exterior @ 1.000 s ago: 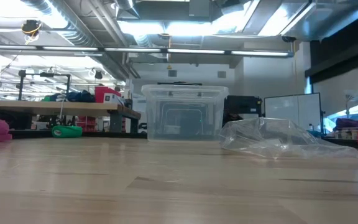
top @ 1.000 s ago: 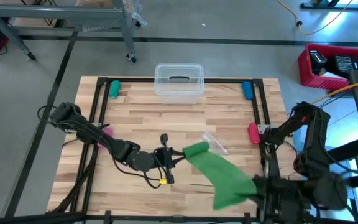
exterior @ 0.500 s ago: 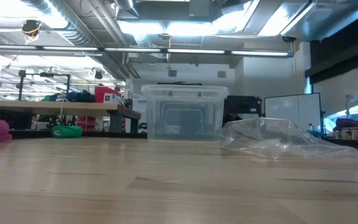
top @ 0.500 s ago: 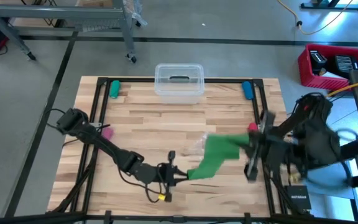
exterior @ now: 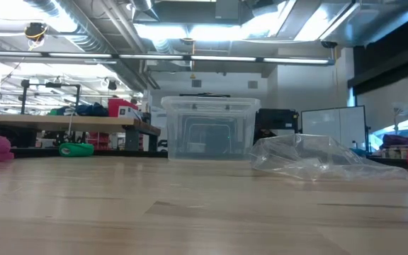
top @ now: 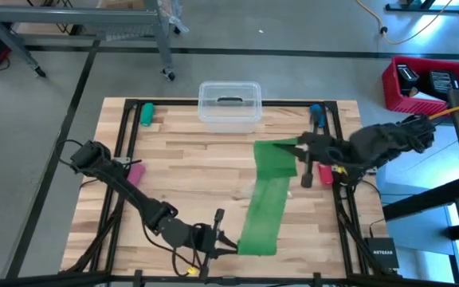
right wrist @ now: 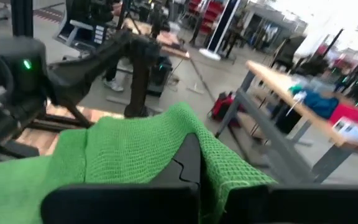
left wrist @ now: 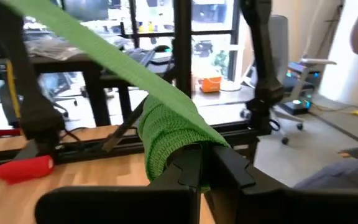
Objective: Roll bandage
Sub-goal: Roll the green bandage
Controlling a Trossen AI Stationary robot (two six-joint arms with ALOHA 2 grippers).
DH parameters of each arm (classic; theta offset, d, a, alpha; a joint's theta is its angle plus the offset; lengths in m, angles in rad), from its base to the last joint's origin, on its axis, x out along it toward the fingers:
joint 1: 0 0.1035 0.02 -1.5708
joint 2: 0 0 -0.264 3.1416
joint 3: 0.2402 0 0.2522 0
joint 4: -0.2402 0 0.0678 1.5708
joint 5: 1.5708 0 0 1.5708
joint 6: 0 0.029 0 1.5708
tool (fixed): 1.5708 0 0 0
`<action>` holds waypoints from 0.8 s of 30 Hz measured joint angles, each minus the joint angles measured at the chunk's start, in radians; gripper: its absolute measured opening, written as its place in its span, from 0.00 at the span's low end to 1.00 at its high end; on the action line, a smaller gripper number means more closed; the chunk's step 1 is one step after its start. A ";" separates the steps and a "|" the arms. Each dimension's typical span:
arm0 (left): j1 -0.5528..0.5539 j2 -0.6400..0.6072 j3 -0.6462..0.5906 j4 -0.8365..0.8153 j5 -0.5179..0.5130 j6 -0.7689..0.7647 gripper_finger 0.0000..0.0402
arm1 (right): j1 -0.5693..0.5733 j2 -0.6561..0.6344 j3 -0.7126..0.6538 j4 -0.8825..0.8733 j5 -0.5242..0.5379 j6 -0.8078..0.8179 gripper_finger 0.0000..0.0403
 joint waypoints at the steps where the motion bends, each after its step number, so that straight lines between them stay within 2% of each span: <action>1: -0.002 0.000 0.012 -0.015 0.009 0.002 0.03 | -0.021 -0.004 -0.022 -0.001 -0.027 0.012 0.00; 7: -0.036 0.000 0.177 -0.179 0.068 0.072 0.03 | -0.120 -0.045 -0.203 0.035 -0.127 0.075 0.01; 11: -0.049 0.000 0.304 -0.303 0.071 0.133 0.03 | -0.177 -0.067 -0.327 0.132 -0.211 0.139 0.01; 16: -0.052 0.000 0.389 -0.391 0.038 0.207 0.03 | -0.188 -0.063 -0.461 0.229 -0.283 0.242 0.01; 22: -0.035 0.000 0.400 -0.465 -0.016 0.216 0.03 | -0.189 -0.057 -0.568 0.218 -0.315 0.548 0.01; 24: -0.024 0.000 0.400 -0.481 -0.018 0.206 0.03 | -0.194 -0.057 -0.588 0.186 -0.323 0.641 0.04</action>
